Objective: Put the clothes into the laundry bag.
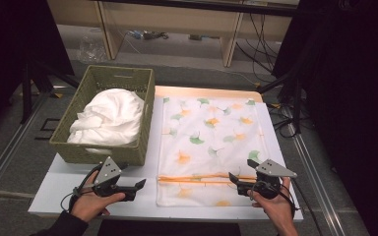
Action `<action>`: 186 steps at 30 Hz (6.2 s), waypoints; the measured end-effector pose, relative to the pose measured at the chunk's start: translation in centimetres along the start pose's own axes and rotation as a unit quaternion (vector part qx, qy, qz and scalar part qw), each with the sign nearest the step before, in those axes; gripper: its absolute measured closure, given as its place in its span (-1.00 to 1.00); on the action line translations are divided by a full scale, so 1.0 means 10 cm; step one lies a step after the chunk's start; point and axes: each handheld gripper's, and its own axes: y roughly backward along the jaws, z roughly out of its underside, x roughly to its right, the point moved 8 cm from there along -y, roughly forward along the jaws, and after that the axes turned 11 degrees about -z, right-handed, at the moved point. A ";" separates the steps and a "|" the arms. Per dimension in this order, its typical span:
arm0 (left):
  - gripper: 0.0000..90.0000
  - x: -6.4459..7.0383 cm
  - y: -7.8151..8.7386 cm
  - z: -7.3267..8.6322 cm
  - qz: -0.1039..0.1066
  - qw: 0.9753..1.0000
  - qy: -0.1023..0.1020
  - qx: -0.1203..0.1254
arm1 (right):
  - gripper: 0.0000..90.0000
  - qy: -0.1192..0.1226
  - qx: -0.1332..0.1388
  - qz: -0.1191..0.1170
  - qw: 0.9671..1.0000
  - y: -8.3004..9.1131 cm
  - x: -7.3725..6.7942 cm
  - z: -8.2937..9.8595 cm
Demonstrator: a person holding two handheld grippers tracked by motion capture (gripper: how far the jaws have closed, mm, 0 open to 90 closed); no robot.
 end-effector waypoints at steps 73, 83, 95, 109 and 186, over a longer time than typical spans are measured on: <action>-0.60 0.12 0.08 0.04 -0.006 0.999 -0.029 -0.015 | 0.98 0.174 -0.261 -0.057 0.948 -0.97 0.28 0.06; -0.60 0.04 0.10 -0.17 0.010 1.000 0.009 -0.013 | 0.99 0.200 -0.220 -0.042 0.954 -0.96 0.34 -0.17; -0.61 -0.39 0.12 -0.80 -0.035 0.999 -0.026 0.003 | 0.99 0.215 -0.193 -0.033 0.957 -0.90 0.37 -0.43; -0.64 -1.74 -0.59 -1.10 -0.147 0.983 -0.001 -0.107 | 0.99 0.224 -0.162 -0.018 0.961 -0.80 0.38 -0.77; -1.00 -2.17 -1.37 -0.31 -0.168 0.943 0.141 -0.250 | 0.96 0.246 -0.176 -0.050 0.952 -0.87 0.27 -0.74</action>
